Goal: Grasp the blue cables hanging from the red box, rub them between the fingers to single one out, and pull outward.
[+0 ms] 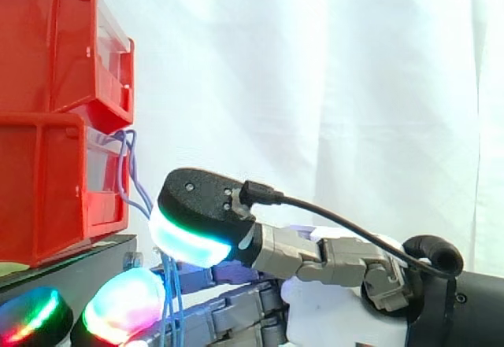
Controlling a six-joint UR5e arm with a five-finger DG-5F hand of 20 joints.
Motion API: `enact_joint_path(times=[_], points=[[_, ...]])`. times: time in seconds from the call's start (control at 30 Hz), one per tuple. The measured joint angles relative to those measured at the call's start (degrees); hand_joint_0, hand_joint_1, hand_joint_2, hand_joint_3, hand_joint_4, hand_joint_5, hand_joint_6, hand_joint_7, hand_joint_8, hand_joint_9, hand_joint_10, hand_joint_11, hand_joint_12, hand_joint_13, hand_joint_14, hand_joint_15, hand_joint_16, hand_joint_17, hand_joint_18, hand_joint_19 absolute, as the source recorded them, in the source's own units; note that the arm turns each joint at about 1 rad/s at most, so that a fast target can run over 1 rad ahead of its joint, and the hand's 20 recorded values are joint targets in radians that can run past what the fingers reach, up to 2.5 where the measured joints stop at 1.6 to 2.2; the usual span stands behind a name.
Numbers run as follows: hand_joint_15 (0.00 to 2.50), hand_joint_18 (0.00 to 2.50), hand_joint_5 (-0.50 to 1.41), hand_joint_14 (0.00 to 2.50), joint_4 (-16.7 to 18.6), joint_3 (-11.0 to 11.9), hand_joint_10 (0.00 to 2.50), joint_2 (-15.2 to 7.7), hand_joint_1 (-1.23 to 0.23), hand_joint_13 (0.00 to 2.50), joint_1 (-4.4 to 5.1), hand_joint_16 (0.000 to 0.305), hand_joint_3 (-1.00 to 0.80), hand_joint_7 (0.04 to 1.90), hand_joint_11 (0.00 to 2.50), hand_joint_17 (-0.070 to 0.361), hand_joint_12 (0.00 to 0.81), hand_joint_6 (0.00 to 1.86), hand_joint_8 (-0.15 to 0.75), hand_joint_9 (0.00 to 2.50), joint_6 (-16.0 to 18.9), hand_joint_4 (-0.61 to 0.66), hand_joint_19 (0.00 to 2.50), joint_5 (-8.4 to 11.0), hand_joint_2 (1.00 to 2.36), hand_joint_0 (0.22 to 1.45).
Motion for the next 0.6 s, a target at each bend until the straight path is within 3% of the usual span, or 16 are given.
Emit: enact_joint_path(times=[0.23,0.6], points=[[0.34,0.49,-0.1,0.01,-1.4,0.0,0.01,0.3,-0.67,0.68,0.03,0.038,-0.29,1.19,0.54,0.086,0.363,0.55,0.349,0.91,-0.6,0.23,0.16,-1.16,1.01,0.59],[0.35,0.5,-0.1,0.01,-2.4,-0.2,0.01,1.1,-0.67,0.69,-0.13,0.039,-0.36,1.15,0.55,0.087,0.366,0.57,0.351,0.91,-0.9,0.24,0.16,-1.41,1.01,0.57]])
